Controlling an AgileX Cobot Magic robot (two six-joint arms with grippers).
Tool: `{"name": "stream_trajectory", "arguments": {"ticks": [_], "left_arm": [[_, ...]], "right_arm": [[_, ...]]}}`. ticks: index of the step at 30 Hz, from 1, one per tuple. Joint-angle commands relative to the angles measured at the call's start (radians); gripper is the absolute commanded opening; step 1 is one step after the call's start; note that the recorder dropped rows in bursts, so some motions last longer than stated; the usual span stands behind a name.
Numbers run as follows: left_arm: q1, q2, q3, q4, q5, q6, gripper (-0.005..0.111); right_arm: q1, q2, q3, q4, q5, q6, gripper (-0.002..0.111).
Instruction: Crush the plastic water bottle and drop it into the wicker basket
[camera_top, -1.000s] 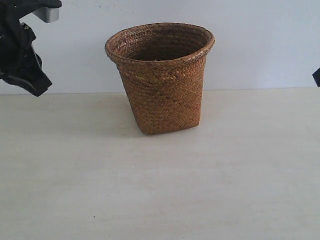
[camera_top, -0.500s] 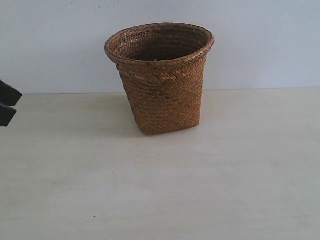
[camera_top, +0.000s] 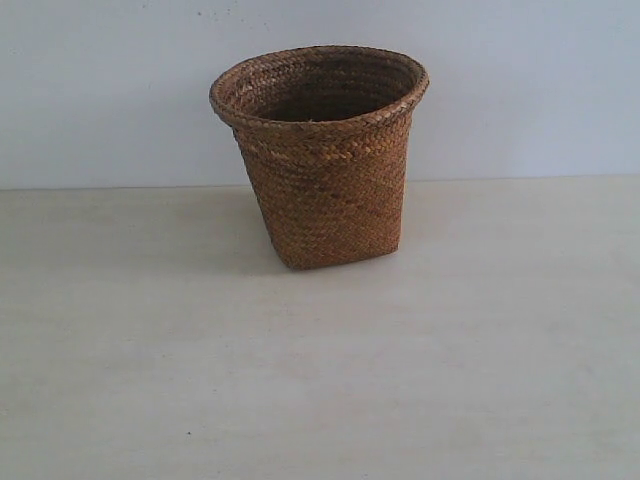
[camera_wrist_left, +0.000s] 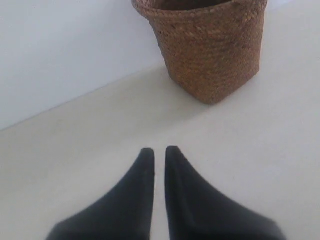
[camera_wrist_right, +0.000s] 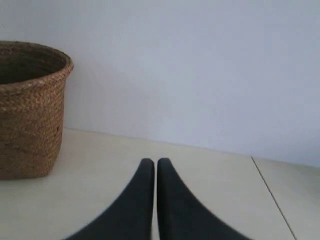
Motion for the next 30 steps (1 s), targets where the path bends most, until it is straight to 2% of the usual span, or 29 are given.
{"name": "stream_trajectory", "arguments": {"ticks": [1,6,12,22,30], "left_arm": [[0.003,-0.148,0.080,-0.009,-0.051,-0.044,0.004],[0.003,-0.296,0.144,-0.069,-0.080,-0.052,0.004],[0.001,-0.428,0.280,-0.105,-0.267,-0.052,0.004],[0.001,-0.446,0.501,-0.105,-0.490,-0.052,0.004],[0.001,-0.446,0.574,-0.105,-0.531,-0.052,0.004]], "right_arm": [[-0.002,-0.126,0.052,0.085,-0.016,0.000,0.000],[-0.002,-0.254,0.109,0.109,-0.037,-0.017,0.000],[-0.002,-0.319,0.226,0.132,-0.113,-0.017,0.000],[-0.002,-0.321,0.439,0.128,-0.351,-0.040,0.000],[-0.002,-0.321,0.473,0.128,-0.331,-0.043,0.000]]}}
